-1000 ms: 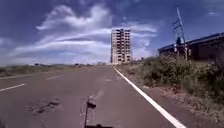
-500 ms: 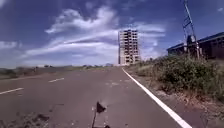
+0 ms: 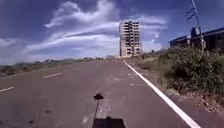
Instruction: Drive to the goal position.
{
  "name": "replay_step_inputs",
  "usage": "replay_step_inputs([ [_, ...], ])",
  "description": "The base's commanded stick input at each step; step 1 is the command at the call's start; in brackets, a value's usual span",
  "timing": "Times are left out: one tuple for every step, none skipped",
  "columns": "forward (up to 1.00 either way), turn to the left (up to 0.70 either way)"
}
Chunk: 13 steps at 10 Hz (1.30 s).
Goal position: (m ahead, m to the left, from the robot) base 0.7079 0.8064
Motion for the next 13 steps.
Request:
replay_step_inputs([
  [1.0, 0.0],
  [1.0, 0.0],
  [1.0, 0.0],
  [1.0, 0.0],
  [1.0, 0.0],
  [1.0, 0.0],
  [1.0, 0.0],
  [1.0, 0.0],
  [1.0, 0.0],
  [1.0, 0.0],
  [1.0, 0.0],
  [1.0, 0.0],
  [1.0, 0.0],
])
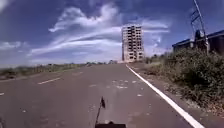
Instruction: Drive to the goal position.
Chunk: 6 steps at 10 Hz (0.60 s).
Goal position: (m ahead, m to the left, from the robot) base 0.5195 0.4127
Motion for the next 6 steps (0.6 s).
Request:
replay_step_inputs([
  [1.0, 0.0],
  [1.0, 0.0],
  [1.0, 0.0],
  [1.0, 0.0],
  [1.0, 0.0],
  [1.0, 0.0],
])
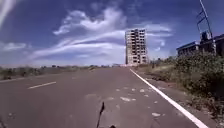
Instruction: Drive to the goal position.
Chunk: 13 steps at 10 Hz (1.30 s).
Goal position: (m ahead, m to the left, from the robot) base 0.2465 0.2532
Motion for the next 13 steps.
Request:
replay_step_inputs([
  [1.0, 0.0],
  [1.0, 0.0],
  [1.0, 0.0],
  [1.0, 0.0],
  [1.0, 0.0],
  [1.0, 0.0],
  [1.0, 0.0],
  [1.0, 0.0],
  [1.0, 0.0],
  [1.0, 0.0],
  [1.0, 0.0],
  [1.0, 0.0],
  [1.0, 0.0],
])
